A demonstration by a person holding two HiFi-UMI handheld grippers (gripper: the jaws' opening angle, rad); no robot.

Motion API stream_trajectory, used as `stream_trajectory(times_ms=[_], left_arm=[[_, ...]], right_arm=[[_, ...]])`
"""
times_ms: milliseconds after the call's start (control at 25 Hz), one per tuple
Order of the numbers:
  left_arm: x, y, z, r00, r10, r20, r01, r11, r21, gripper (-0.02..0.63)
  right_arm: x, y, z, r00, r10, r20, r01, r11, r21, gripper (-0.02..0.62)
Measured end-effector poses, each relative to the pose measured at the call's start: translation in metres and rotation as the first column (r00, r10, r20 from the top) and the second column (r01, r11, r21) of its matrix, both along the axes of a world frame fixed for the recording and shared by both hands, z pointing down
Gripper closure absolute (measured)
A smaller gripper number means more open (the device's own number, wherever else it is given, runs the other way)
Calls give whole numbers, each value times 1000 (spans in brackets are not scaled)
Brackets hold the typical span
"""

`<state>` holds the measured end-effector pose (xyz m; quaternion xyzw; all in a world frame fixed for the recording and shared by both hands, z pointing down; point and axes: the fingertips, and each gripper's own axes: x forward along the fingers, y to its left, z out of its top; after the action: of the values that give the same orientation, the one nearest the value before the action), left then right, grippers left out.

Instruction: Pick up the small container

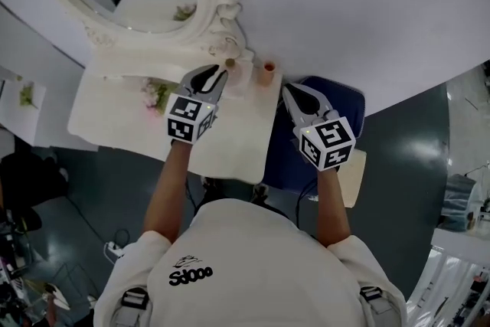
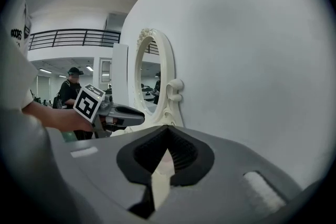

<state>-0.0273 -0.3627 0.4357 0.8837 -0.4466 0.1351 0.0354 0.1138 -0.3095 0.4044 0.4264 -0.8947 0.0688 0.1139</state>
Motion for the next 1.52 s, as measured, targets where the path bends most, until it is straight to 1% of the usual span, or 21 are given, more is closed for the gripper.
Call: stream_trajectory(times_ms=[160,280,360,560,720,880,960,1000,1160,1320,1520], left_arm=[[2,-30,21,997,81,-7,-82,996,-46,471],[9,-45,43,990,142,7,-141,986,-85,442],[13,-55,56,986,167,11,-165,981,-103,425],[18,-75,86,981,190,26,-185,972,-142,374],[24,-85,110,979,196,46,-186,968,-170,345],[30,-95,125,979,197,45,-187,968,-166,357],[32,-100,131,983,181,43,-172,972,-161,386],[33,-102,134,985,168,36,-160,974,-159,412],[33,-105,138,992,125,10,-122,984,-128,438],[40,-107,131,991,132,18,-130,988,-81,469],[43,-104,131,990,137,27,-134,986,-95,471]], right_arm=[[0,-15,9,995,96,-13,-96,995,-26,594],[2,-20,18,987,157,-17,-157,986,-48,594],[4,-23,25,982,186,-20,-187,980,-66,594],[2,-27,47,974,225,-18,-225,966,-124,594],[2,-33,56,967,251,-35,-253,959,-129,594],[7,-40,61,963,266,-48,-270,954,-130,594],[12,-40,63,960,276,-54,-281,950,-135,594],[14,-40,64,958,280,-60,-286,948,-138,594],[28,-39,71,948,304,-95,-315,938,-141,592],[38,-38,71,937,330,-116,-343,931,-123,594],[43,-37,66,929,358,-92,-366,926,-95,594]])
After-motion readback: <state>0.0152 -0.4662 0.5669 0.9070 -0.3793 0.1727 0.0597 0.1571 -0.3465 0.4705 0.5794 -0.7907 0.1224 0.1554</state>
